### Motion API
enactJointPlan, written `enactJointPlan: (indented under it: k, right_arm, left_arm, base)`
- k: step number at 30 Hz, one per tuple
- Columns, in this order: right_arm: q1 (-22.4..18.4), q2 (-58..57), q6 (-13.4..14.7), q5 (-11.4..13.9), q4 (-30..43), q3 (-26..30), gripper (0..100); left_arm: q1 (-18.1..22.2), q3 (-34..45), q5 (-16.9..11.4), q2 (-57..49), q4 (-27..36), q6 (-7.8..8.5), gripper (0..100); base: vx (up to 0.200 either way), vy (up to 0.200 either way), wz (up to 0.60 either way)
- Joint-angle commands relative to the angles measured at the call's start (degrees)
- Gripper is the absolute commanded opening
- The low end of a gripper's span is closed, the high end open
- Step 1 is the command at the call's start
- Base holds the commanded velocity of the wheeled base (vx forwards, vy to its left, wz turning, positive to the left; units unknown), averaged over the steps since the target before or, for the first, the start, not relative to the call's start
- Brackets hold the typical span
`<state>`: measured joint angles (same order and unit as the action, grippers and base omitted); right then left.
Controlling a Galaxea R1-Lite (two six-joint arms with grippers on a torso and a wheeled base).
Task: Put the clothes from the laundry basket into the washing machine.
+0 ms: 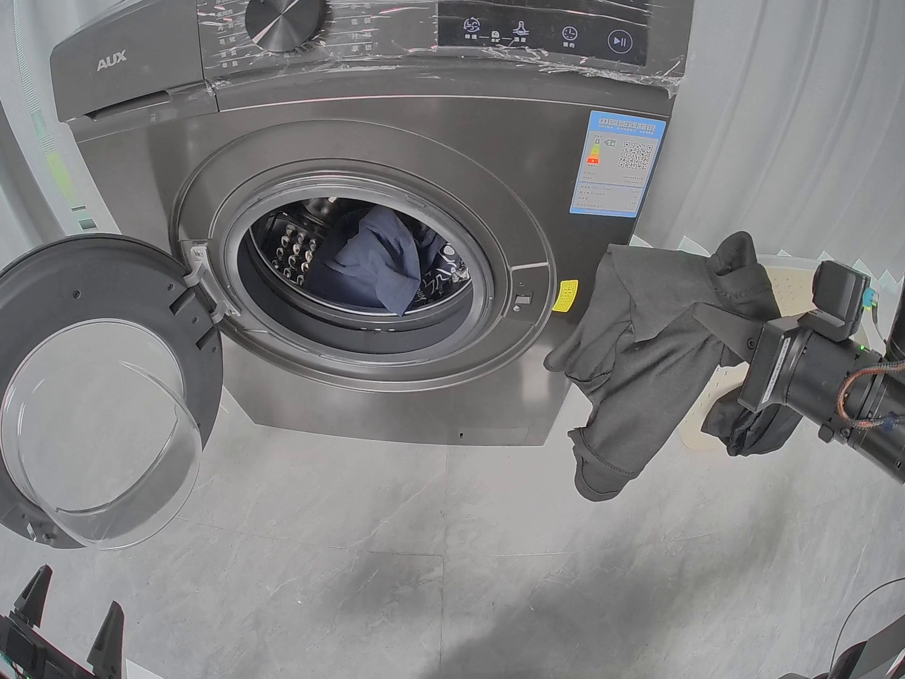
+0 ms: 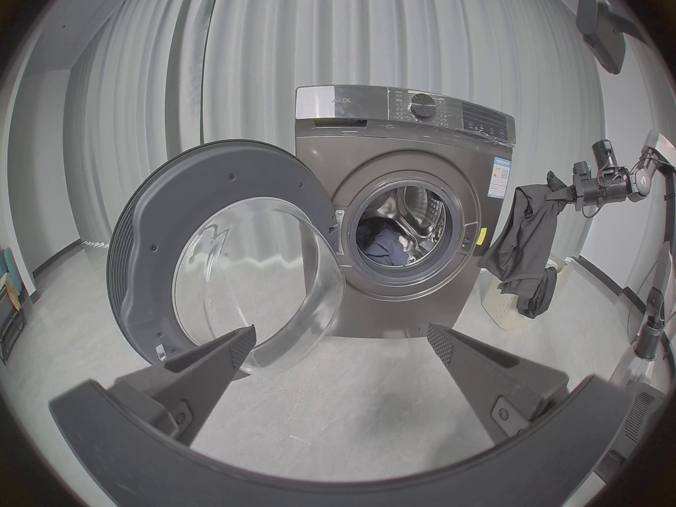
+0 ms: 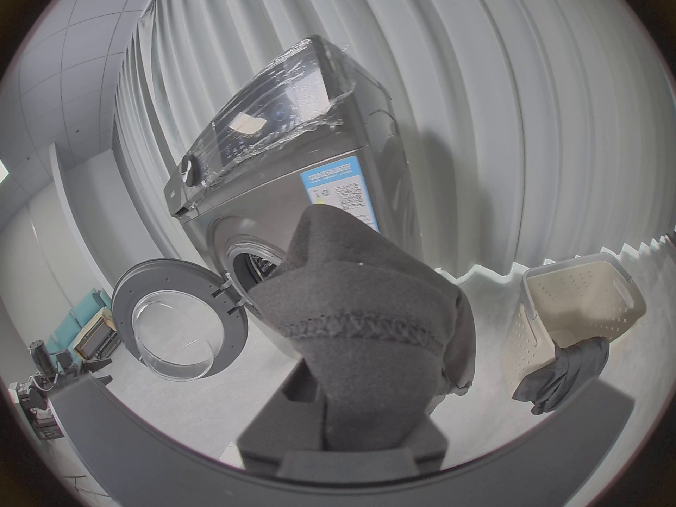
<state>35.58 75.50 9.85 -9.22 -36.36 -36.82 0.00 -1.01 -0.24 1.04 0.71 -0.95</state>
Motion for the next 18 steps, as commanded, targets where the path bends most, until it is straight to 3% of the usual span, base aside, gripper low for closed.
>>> enactJointPlan:
  k: [1, 8, 18]
  right_arm:
    - [0.01, 0.09, -0.01, -0.01, -0.02, -0.01, 0]
    - [-0.08, 0.18, -0.01, 0.25, -0.02, 0.08, 0]
    - [-0.08, 0.44, 0.08, 0.25, -0.02, 0.08, 0]
  left_arm:
    - [0.00, 0.75, -0.02, -1.04, 0.00, -0.02, 100]
    - [0.00, 0.75, -0.02, -1.04, 0.00, -0.02, 100]
    - [0.00, 0.66, -0.02, -1.04, 0.00, -0.02, 100]
  base:
    - [-0.200, 0.000, 0.00]
    - [-0.029, 0.000, 0.00]
    - [0.000, 0.200, 0.00]
